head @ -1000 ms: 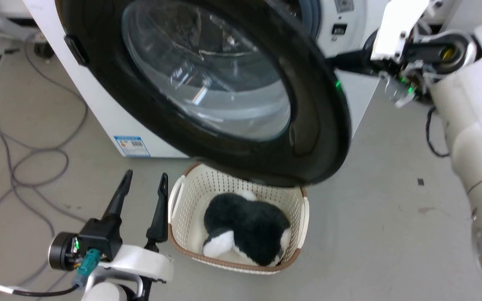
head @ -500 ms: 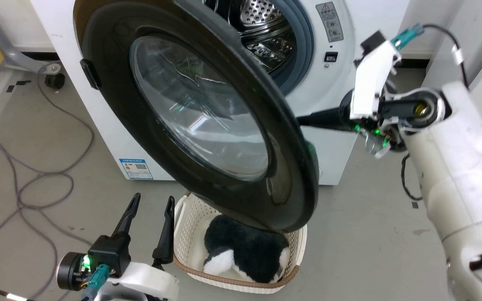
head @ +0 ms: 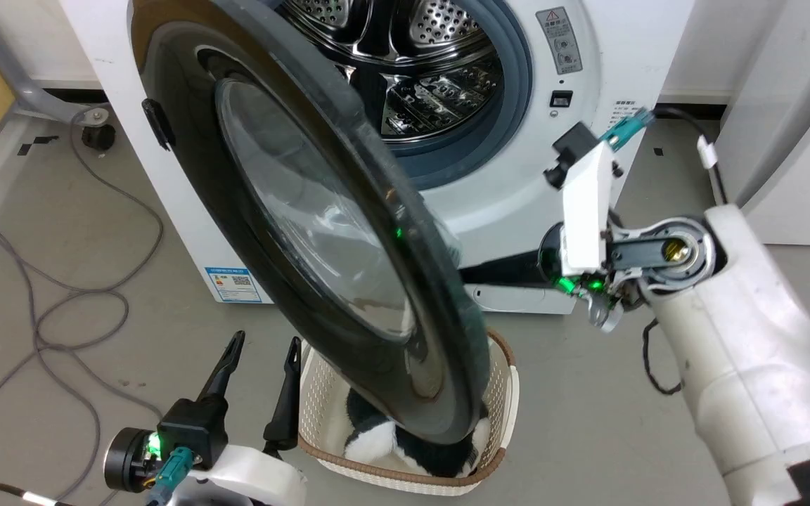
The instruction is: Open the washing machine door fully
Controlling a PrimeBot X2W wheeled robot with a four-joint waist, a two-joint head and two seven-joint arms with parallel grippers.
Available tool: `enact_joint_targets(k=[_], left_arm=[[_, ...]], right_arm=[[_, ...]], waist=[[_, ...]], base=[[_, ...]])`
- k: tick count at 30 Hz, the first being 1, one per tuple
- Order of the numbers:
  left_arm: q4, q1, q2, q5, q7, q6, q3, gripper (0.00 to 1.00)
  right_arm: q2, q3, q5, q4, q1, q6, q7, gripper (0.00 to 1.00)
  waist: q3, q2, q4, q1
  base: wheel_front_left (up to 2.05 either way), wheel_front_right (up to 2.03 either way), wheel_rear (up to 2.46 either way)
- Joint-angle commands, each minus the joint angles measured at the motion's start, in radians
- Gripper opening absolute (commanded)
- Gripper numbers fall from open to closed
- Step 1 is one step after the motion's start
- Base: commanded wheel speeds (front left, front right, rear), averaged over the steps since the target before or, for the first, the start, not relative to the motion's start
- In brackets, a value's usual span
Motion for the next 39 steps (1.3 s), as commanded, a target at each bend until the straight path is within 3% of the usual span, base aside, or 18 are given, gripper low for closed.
enact_joint_targets(k=[1, 7, 10, 11, 12, 13, 14, 23, 24, 30, 33, 39], left_arm=[[0.005, 0.009, 0.0, -0.006, 0.002, 0.004, -0.002, 1.0], [0.012, 0.009, 0.0, -0.011, -0.001, 0.008, -0.006, 1.0], [0.016, 0.01, 0.0, -0.013, -0.002, 0.01, -0.009, 1.0], [0.017, 0.01, 0.0, -0.015, -0.003, 0.01, -0.009, 1.0], [0.018, 0.009, 0.0, -0.016, -0.003, 0.011, -0.01, 1.0], [0.018, 0.009, 0.0, -0.016, -0.003, 0.011, -0.01, 1.0], [0.02, 0.009, 0.0, -0.017, -0.004, 0.011, -0.01, 1.0], [0.034, 0.017, 0.004, -0.022, -0.006, 0.021, -0.012, 1.0], [0.036, 0.019, 0.005, -0.023, -0.006, 0.025, -0.012, 1.0], [0.046, 0.023, 0.011, -0.025, -0.003, 0.03, -0.014, 1.0], [0.055, 0.024, 0.016, -0.028, -0.003, 0.031, -0.012, 1.0], [0.072, 0.024, 0.023, -0.032, -0.003, 0.033, -0.013, 1.0]], right_arm=[[0.006, 0.016, 0.018, -0.016, 0.032, 0.001, 0.0, 0.0], [0.006, 0.054, 0.081, -0.068, 0.088, 0.001, -0.029, 0.0], [0.006, 0.029, 0.108, -0.106, 0.124, 0.001, -0.114, 0.0], [0.006, 0.021, 0.108, -0.124, 0.14, 0.001, -0.148, 0.04], [0.006, 0.011, 0.102, -0.14, 0.159, 0.001, -0.18, 0.21], [0.006, 0.011, 0.102, -0.14, 0.159, 0.001, -0.18, 0.21], [0.006, -0.004, 0.1, -0.155, 0.181, 0.001, -0.212, 1.0], [-0.004, -0.134, 0.054, -0.324, 0.439, 0.001, -0.51, 1.0], [-0.004, -0.151, 0.027, -0.365, 0.51, 0.001, -0.588, 1.0], [-0.002, -0.184, -0.061, -0.437, 0.692, 0.001, -0.785, 1.0], [-0.001, -0.214, -0.162, -0.445, 0.781, 0.001, -0.937, 1.0], [0.004, -0.296, -0.474, -0.42, 0.874, 0.001, -1.19, 1.0]], waist=[[-0.001, 0.0, 0.001, 0.0001], [-0.006, 0.0, -0.003, 0.0001], [-0.009, 0.0, -0.005, 0.0001], [-0.009, 0.0, -0.006, 0.0001], [-0.009, 0.0, -0.007, 0.0001], [-0.009, 0.0, -0.007, 0.0001], [-0.012, 0.0, -0.008, 0.0001], [-0.023, 0.0, -0.028, 0.0001], [-0.028, 0.0, -0.034, 0.0001], [-0.039, 0.0, -0.042, 0.0001], [-0.045, 0.0, -0.048, 0.0001], [-0.053, 0.0, -0.057, 0.0001]], base=[[0.0, 0.0, 0.0], [0.0, 0.0, 0.0], [0.0, 0.0, 0.0], [0.0, 0.0, 0.0], [0.0, 0.0, 0.0], [0.0, 0.0, 0.0], [0.0, 0.0, 0.0], [0.0, 0.0, 0.0], [0.0, 0.0, 0.0], [0.0, 0.0, 0.0], [0.0, 0.0, 0.0], [0.0, 0.0, 0.0]])
